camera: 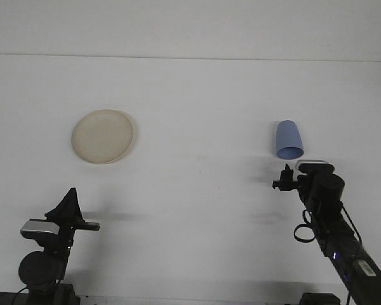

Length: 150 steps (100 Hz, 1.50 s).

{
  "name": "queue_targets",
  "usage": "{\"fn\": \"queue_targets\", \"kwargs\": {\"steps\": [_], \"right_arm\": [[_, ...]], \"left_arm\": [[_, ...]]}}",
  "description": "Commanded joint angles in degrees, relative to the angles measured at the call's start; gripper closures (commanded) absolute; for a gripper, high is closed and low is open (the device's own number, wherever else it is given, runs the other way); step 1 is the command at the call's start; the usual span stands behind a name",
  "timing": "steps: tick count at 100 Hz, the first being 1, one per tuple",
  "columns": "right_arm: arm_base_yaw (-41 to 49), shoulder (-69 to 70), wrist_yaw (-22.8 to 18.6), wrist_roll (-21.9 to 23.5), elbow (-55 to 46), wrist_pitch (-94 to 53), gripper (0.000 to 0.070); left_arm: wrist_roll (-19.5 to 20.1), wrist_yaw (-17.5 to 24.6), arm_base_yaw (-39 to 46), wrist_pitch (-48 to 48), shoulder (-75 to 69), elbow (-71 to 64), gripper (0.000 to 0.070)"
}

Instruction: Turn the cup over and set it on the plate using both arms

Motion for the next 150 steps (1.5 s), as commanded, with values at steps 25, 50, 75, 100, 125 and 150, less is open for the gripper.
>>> {"fn": "queue_targets", "kwargs": {"steps": [25, 50, 75, 100, 125, 150], "right_arm": [[-3.28, 11.13, -0.22, -1.77, 0.52, 13.22, 0.0277], [-7.02, 17.38, -5.11, -4.11, 2.91, 17.70, 0.0277], [-7.69, 23.87, -6.84, -4.94, 9.33, 17.88, 0.0277], [-7.67, 30.10, -8.72, -5.22, 14.53, 17.92, 0.0345], [-7.67, 31.78, -12.68, -5.75, 15.15, 18.80, 0.0700], [-6.60, 24.70, -12.66, -5.27, 15.15, 13.75, 0.0700]], "left_arm": [[-0.33, 0.02, 0.02, 0.70, -0.04, -1.03, 0.0687], [-0.33, 0.02, 0.02, 0.70, -0.04, -1.03, 0.0687], [-0.33, 0.02, 0.02, 0.70, -0.04, -1.03, 0.0687], [-0.33, 0.02, 0.02, 0.70, -0.04, -1.03, 0.0687], [-0.33, 0.02, 0.02, 0.70, -0.04, -1.03, 0.0687], [-0.33, 0.02, 0.02, 0.70, -0.04, -1.03, 0.0687]]}}
